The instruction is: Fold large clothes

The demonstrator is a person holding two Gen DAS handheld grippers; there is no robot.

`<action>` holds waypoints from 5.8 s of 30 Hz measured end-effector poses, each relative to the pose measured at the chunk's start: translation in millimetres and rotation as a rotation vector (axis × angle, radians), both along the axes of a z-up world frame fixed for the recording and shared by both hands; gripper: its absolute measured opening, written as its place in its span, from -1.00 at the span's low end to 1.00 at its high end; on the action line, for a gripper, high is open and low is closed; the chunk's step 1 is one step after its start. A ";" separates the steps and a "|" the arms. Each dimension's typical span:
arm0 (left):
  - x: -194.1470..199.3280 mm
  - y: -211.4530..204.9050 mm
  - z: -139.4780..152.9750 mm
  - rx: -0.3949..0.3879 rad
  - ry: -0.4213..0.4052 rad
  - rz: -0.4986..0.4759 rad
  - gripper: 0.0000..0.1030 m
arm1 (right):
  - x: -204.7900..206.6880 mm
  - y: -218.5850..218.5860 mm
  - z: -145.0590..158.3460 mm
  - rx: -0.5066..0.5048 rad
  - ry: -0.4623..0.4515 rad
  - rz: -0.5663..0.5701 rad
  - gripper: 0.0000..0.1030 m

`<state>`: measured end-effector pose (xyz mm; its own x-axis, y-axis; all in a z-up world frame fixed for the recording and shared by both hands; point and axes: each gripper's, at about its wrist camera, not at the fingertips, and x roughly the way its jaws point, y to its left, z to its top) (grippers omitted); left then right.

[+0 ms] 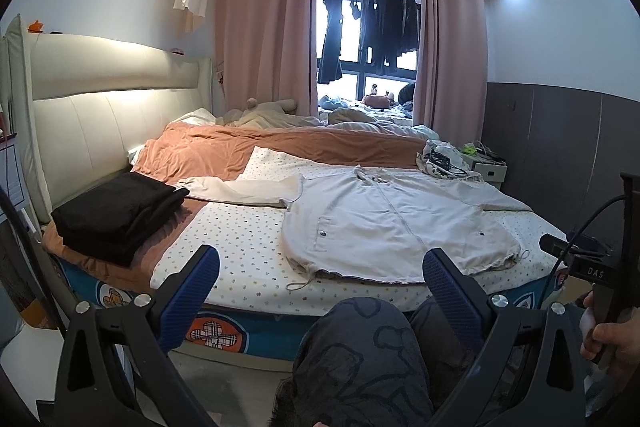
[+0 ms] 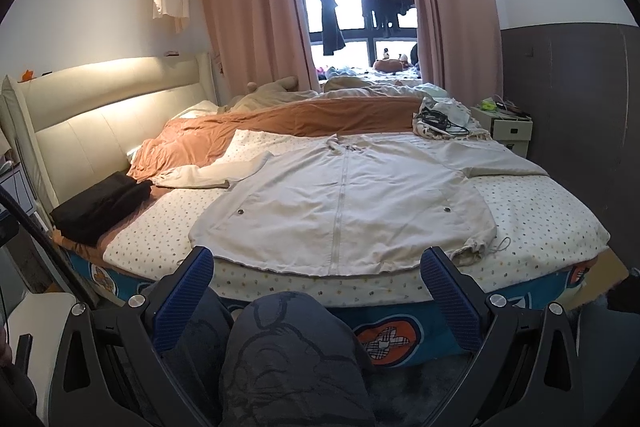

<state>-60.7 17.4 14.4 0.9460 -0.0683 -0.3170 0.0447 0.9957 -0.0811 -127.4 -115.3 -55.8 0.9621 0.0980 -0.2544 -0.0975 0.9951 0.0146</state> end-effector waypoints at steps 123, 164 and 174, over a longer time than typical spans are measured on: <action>643.4 274.0 -213.5 -0.386 0.648 0.491 -0.73 | 737.4 142.6 -17.1 0.251 0.607 0.323 -0.49; 603.2 46.2 -3.8 -0.282 0.323 -0.223 -0.91 | 702.4 75.6 -0.6 0.451 0.552 0.345 0.37; 601.6 -25.9 -32.1 -0.302 0.414 -0.354 -0.90 | 634.5 -24.2 -16.1 0.596 0.490 0.158 0.37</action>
